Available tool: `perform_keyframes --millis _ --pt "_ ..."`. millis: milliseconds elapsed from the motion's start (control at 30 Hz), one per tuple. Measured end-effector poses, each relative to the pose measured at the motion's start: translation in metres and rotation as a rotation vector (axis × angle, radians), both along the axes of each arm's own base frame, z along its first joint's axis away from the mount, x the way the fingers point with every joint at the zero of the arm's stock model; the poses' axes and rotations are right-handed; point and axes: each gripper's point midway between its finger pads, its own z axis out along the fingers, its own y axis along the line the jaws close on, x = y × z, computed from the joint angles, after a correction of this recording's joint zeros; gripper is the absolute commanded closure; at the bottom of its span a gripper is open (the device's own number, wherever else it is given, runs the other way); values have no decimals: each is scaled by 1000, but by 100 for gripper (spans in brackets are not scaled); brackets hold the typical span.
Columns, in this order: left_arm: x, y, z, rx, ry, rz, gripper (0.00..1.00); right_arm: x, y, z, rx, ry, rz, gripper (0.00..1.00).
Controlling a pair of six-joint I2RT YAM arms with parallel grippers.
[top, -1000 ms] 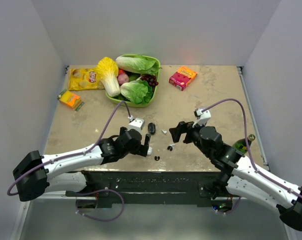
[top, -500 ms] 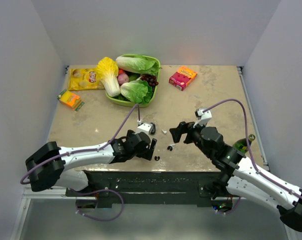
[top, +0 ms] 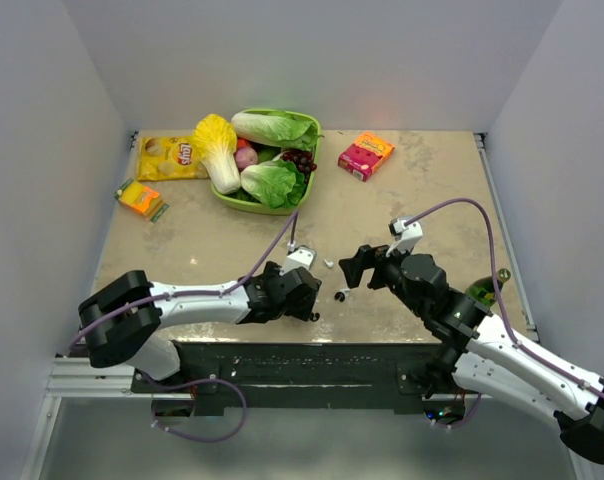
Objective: Insert the wireless bluetooth earbuds into the charging case
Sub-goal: Pick up the charging case at the center of the board.
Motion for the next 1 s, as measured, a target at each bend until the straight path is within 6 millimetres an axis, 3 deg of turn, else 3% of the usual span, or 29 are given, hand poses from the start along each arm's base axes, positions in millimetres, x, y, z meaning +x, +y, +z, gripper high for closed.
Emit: perform_keyframes --millis 200,700,800,900,1000 --pt "1 5 -7 28 2 23 18 0 -1 -1 -4 3 0 2" --pt "-3 3 -19 44 24 33 16 -2 -2 -3 -6 7 0 2" --pt "-4 0 -20 35 23 34 19 -2 -2 -4 -10 10 0 2" --pt "-4 -2 -20 31 23 32 29 -2 -3 -5 -12 12 0 2" --pt "-4 -3 -20 26 26 28 30 -3 -3 -4 -9 9 0 2"
